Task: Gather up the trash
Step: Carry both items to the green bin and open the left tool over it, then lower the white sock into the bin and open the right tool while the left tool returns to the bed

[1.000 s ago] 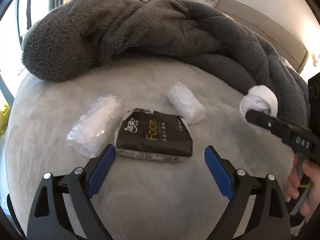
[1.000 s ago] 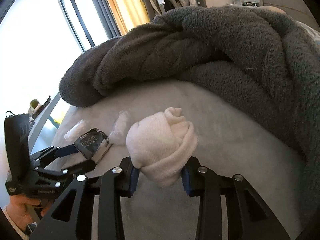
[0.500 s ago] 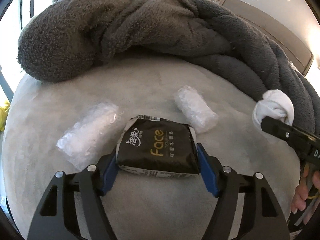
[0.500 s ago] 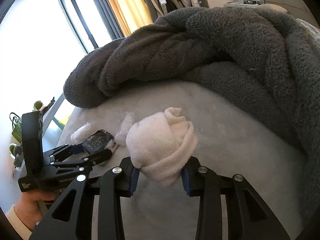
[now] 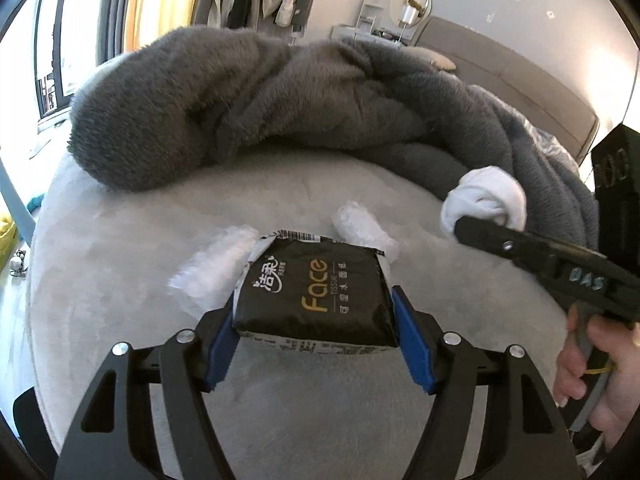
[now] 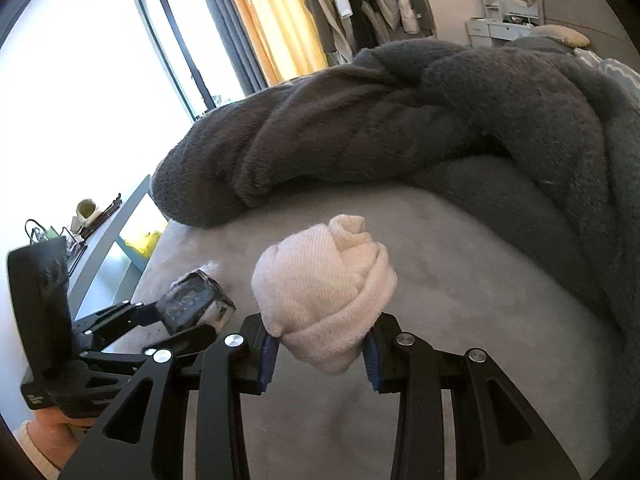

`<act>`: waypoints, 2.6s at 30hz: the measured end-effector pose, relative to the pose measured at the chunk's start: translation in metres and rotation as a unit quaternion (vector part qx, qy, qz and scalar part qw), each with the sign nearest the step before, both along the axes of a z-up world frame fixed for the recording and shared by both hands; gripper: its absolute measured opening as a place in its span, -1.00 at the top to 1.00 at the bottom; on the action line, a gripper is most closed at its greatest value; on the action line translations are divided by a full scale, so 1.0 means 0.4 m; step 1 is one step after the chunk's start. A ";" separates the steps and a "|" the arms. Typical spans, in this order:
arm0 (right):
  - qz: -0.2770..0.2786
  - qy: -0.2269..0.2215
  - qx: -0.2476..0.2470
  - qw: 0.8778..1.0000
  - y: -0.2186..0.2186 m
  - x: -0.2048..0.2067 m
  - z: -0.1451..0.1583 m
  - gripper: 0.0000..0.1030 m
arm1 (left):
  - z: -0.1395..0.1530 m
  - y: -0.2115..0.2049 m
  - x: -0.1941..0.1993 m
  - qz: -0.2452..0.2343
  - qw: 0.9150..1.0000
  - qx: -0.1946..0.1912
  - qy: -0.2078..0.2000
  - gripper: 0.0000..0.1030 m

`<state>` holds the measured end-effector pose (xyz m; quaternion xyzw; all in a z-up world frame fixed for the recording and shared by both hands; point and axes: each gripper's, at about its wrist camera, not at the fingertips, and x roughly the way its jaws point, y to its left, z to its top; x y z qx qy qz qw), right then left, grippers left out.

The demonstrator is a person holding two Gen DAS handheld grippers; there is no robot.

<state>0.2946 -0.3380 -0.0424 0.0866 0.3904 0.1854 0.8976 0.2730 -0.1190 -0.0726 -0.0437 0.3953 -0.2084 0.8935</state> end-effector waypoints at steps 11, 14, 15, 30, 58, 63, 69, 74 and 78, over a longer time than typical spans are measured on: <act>0.038 -0.004 -0.007 0.999 0.141 0.020 0.012 0.30 | 0.069 0.143 -0.047 0.031 0.999 -0.014 -0.034 -0.40; 0.048 -0.007 -0.007 0.999 0.187 0.024 0.020 0.30 | 0.073 0.183 -0.054 0.041 0.998 -0.008 -0.037 -0.41; 0.051 -0.009 -0.006 0.999 0.204 0.026 0.024 0.30 | 0.073 0.199 -0.055 0.046 0.998 -0.005 -0.036 -0.41; 0.119 -0.021 -0.017 0.992 0.462 0.017 0.040 0.30 | 0.051 0.464 -0.091 0.126 0.992 0.011 -0.005 -0.41; 0.246 -0.013 -0.021 0.969 0.906 -0.069 0.015 0.30 | -0.181 0.852 -0.193 0.226 0.950 0.032 0.212 -0.42; 0.263 -0.004 -0.028 0.964 0.963 -0.084 -0.006 0.30 | -0.231 0.895 -0.211 0.228 0.938 0.031 0.258 -0.42; 0.281 0.010 -0.036 0.959 1.034 -0.097 -0.035 0.30 | -0.256 0.923 -0.232 0.220 0.932 0.033 0.287 -0.50; 0.291 0.025 -0.048 0.955 1.085 -0.105 -0.073 0.30 | -0.244 0.962 -0.259 0.228 0.930 0.032 0.286 -0.62; 0.299 0.037 -0.061 0.952 1.121 -0.109 -0.106 0.30 | -0.228 0.990 -0.275 0.239 0.930 0.024 0.278 -0.62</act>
